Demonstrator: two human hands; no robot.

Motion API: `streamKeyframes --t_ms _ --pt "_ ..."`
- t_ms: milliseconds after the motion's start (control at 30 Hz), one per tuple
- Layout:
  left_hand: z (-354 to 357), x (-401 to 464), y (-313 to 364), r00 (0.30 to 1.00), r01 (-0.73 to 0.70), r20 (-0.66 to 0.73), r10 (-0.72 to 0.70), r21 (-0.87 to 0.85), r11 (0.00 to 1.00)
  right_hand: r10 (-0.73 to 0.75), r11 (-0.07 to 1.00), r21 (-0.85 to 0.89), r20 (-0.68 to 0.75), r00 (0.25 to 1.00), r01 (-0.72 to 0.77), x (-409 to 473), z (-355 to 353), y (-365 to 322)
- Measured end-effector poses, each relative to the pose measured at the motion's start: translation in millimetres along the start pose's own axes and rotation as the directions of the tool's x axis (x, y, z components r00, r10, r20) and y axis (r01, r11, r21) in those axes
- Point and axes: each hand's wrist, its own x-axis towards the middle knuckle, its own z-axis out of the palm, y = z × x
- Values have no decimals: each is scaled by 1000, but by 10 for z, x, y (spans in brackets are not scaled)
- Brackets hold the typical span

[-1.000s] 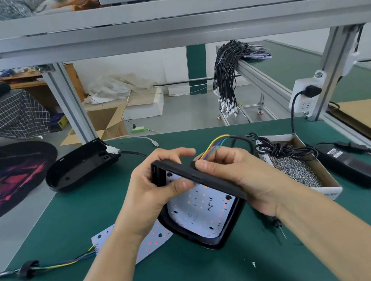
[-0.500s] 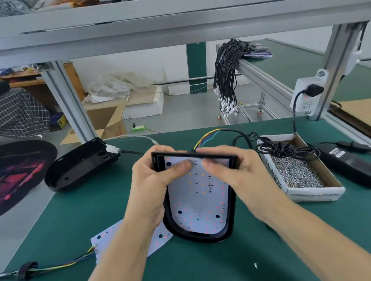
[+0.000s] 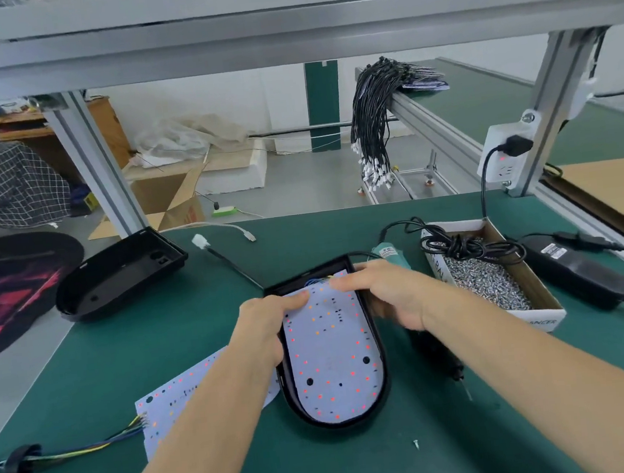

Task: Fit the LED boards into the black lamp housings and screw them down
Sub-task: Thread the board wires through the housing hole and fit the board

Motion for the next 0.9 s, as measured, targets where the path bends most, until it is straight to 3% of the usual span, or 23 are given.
streamKeyframes --t_ms 100,167,233,300,433,500,567,667,700,767,900 --pt "13 42 -28 1000 -25 6 24 16 1000 14 995 -99 -28 1000 -17 58 33 69" --pt "3 44 -31 999 -53 11 53 50 997 -51 959 -281 -66 997 30 6 14 28" --pt "-17 50 -33 995 -98 27 96 79 992 -232 824 -559 -175 957 97 -110 -100 -25" --pt "-32 43 -39 989 -142 49 138 98 985 -371 659 -751 -283 884 36 -285 -285 -43" --pt "-68 32 -37 984 -171 66 163 154 973 -327 267 -932 -328 886 -247 -553 -479 93" --pt "-73 27 -34 982 -186 60 178 178 966 -362 205 -941 -329 872 -270 -592 -407 162" --pt "-95 -3 -20 980 -197 65 191 109 974 -439 304 -937 -300 847 -174 -624 -316 180" --pt "-191 -26 5 964 -190 176 201 -82 978 -325 732 -680 -306 895 33 -604 -237 144" --pt "-238 -24 9 954 -184 218 205 -112 977 -274 820 -569 -310 910 53 -557 -225 154" --pt "-314 -19 -8 939 -168 279 201 -136 976 -240 837 -541 -233 942 80 -462 -171 179" --pt "-368 -31 -74 879 -79 451 154 -181 980 -147 876 -429 201 969 222 -233 91 256"
